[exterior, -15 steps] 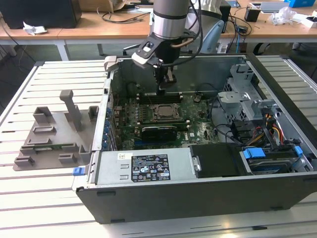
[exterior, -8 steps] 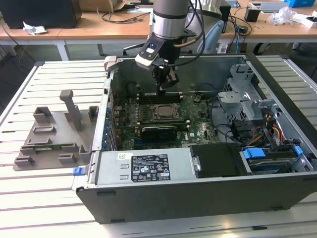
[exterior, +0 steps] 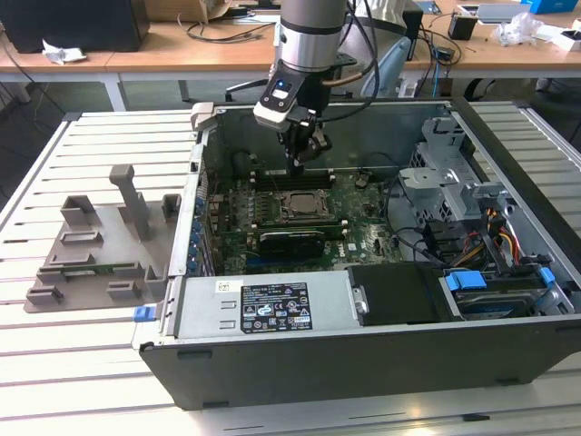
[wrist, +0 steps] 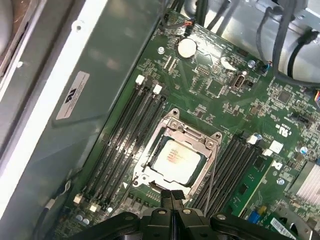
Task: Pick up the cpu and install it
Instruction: 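Install the first cpu locking lever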
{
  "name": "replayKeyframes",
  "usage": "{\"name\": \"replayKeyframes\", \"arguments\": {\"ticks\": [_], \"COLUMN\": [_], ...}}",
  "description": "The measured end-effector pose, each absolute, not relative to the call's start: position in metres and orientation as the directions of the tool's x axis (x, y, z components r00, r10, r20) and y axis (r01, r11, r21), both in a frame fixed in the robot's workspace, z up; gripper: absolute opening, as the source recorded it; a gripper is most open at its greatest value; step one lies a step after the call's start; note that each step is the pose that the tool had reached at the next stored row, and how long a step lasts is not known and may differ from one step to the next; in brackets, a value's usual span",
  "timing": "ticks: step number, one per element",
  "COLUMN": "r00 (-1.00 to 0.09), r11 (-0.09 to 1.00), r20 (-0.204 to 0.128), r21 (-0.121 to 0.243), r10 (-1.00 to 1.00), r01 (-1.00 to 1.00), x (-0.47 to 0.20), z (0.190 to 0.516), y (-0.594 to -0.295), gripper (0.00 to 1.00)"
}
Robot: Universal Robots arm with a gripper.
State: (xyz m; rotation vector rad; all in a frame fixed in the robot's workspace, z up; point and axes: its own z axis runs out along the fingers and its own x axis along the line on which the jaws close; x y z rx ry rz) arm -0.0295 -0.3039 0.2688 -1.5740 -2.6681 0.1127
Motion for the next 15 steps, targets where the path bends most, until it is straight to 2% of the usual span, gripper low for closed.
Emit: {"name": "replayKeyframes", "arguments": {"ticks": [15], "r00": [-0.681], "r11": [0.679], "r20": [-0.001], "r21": [-0.084], "r10": [0.732], "r01": [0.729], "x": [-0.0294], "z": [0.2688], "y": [-0.3039], "gripper": [0.11]}}
